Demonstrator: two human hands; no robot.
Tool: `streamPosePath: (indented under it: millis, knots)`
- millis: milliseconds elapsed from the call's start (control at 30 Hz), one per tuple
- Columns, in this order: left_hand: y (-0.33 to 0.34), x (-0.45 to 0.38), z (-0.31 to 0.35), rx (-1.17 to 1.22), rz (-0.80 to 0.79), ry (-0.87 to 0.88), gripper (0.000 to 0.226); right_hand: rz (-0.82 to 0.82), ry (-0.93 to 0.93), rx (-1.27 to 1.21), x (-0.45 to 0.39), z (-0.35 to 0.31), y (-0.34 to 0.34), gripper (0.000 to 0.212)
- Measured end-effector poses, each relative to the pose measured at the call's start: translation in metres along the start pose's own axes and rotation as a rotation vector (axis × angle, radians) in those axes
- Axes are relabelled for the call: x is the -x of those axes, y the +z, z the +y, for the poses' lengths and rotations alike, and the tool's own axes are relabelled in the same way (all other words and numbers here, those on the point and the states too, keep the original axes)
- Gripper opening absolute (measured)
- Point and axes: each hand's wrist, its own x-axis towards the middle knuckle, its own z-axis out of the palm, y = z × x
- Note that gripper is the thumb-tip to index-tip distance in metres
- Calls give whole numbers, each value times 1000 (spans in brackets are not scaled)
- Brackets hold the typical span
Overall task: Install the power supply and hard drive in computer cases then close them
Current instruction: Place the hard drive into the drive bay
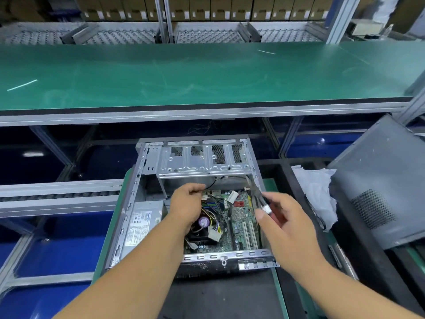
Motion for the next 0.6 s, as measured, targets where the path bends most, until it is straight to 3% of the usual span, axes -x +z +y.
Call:
streamPosePath:
  millis: [67, 133, 233, 333, 400, 433, 500, 600]
  knots:
    - [-11, 4, 5, -121, 61, 42, 32, -135, 9, -24, 31, -8, -16, 35]
    - [-24, 8, 10, -424, 13, 121, 25, -326, 52, -40, 58, -7, -33, 37]
    - [-33, 17, 22, -923, -228, 178, 13, -598, 213, -9, 85, 3, -38, 30]
    - [-28, 28, 24, -1182, -436, 200, 14, -770, 346, 32, 114, 37, -25, 18]
    - [-24, 33, 19, -1242, -450, 216, 19, -850, 327, 94, 125, 62, -11, 16]
    - [-24, 35, 17, -1257, -431, 233, 20, -784, 318, 126, 125, 73, -4, 26]
    - [-23, 36, 11, -1250, -416, 245, 17, -688, 283, 424, 116, 83, 12, 46]
    - [-23, 35, 7, -1181, -435, 218, 19, -718, 90, 679, 123, 88, 24, 55]
